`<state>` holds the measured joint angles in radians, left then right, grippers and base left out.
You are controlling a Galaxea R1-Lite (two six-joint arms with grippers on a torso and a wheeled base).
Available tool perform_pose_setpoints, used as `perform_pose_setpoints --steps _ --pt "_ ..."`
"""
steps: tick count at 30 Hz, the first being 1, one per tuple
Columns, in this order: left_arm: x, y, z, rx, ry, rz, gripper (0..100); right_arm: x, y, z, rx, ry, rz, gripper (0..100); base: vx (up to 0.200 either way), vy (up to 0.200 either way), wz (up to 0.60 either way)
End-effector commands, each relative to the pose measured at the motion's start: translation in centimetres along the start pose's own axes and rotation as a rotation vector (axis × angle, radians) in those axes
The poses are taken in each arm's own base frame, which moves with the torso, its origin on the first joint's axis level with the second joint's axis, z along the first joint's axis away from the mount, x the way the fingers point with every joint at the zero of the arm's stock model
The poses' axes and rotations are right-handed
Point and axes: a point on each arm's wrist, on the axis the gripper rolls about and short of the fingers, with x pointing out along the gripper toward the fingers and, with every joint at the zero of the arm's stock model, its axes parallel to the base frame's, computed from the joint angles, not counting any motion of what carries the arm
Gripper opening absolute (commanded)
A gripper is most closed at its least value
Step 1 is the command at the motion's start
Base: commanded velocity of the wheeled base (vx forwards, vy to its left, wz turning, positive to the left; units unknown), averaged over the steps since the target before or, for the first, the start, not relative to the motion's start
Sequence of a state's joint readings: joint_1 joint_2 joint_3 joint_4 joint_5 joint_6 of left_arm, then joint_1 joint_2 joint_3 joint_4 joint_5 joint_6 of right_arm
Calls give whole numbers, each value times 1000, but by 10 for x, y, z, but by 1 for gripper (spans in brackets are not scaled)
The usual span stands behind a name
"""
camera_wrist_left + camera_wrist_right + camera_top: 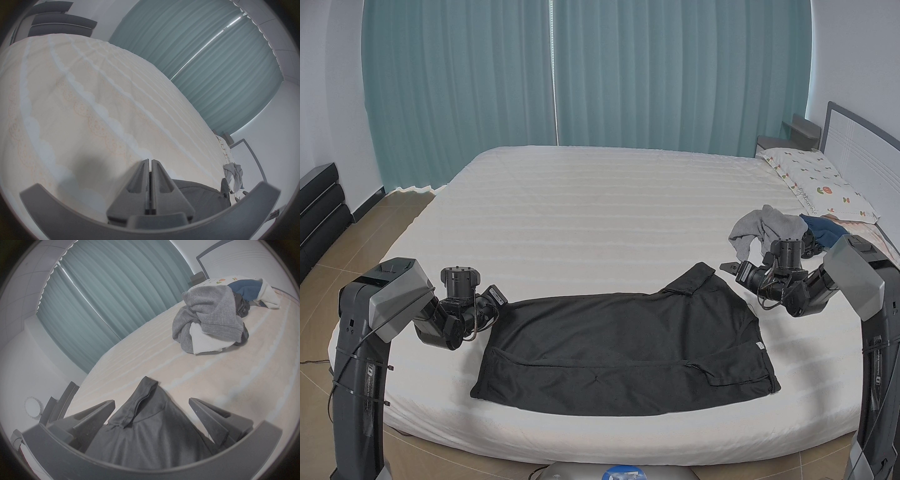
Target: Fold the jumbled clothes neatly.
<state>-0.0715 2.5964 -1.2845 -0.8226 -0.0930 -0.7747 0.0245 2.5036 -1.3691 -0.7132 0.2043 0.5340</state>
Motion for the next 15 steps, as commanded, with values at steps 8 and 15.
perform_pose_setpoints --steps 8,15 --pt "-1 -1 0 -9 3 1 0 49 -21 -16 8 34 -65 100 0 0 0" --pt "-1 -1 0 -9 4 2 0 52 -18 -14 9 14 -58 100 0 0 0"
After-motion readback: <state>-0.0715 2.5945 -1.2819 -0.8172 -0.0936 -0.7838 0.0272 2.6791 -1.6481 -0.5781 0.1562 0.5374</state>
